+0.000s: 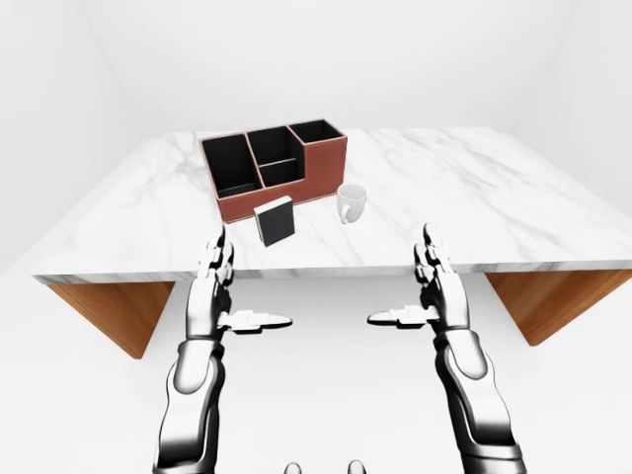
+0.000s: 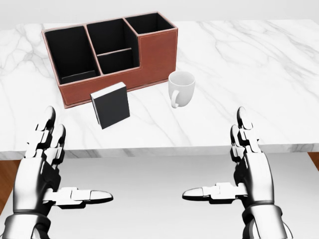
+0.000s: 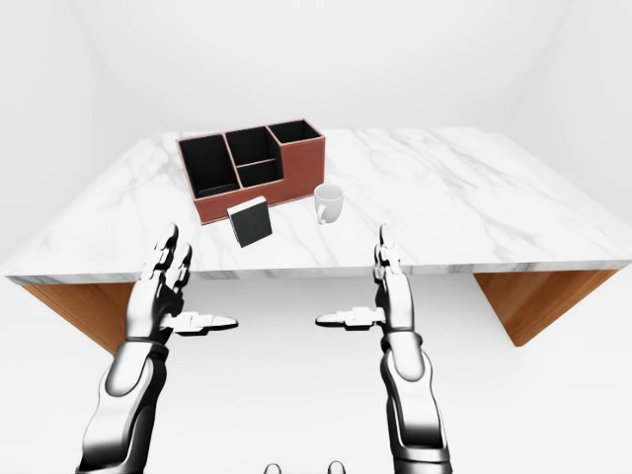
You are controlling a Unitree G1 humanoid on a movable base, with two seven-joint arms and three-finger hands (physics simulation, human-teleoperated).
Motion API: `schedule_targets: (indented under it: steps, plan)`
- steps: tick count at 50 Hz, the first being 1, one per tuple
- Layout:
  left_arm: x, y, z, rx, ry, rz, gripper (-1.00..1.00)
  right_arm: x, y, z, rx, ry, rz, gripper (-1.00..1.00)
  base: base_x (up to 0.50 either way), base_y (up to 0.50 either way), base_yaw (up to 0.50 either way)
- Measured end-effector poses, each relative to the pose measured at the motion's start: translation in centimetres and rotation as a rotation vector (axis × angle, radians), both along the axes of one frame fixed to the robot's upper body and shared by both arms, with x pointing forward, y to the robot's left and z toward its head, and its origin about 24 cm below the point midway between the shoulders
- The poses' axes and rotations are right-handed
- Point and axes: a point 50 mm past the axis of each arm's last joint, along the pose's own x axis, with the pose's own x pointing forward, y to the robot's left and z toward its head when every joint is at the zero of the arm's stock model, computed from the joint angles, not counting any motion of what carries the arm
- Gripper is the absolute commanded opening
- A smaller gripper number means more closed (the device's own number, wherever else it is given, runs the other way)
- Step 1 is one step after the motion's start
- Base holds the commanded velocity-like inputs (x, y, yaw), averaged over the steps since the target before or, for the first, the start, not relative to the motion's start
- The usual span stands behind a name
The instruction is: Pick up the book and place it in the front compartment of the caddy.
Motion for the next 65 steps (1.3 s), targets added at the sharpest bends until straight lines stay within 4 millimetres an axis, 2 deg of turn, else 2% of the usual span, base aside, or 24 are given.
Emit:
schedule_targets:
  steps: [8, 29, 65]
  plan:
    - [-0.3, 0.1, 1.0, 0.006, -0.044, -0.006, 0.97, -0.4, 0.1, 1.2, 0.018, -0.052, 0.024, 1.00, 0.00, 0.00, 0.00]
    - [-0.7, 0.2, 2.1, 0.003, -0.092, -0.011, 0.97, -0.7, 0.0, 2.2, 0.038, -0.096, 0.052, 1.00, 0.00, 0.50, 0.00]
    - [-0.8, 0.2, 2.4, 0.002, -0.104, -0.014, 0.97, -0.8, 0.2, 2.1, 0.037, -0.092, 0.045, 1.00, 0.00, 0.04, 0.00]
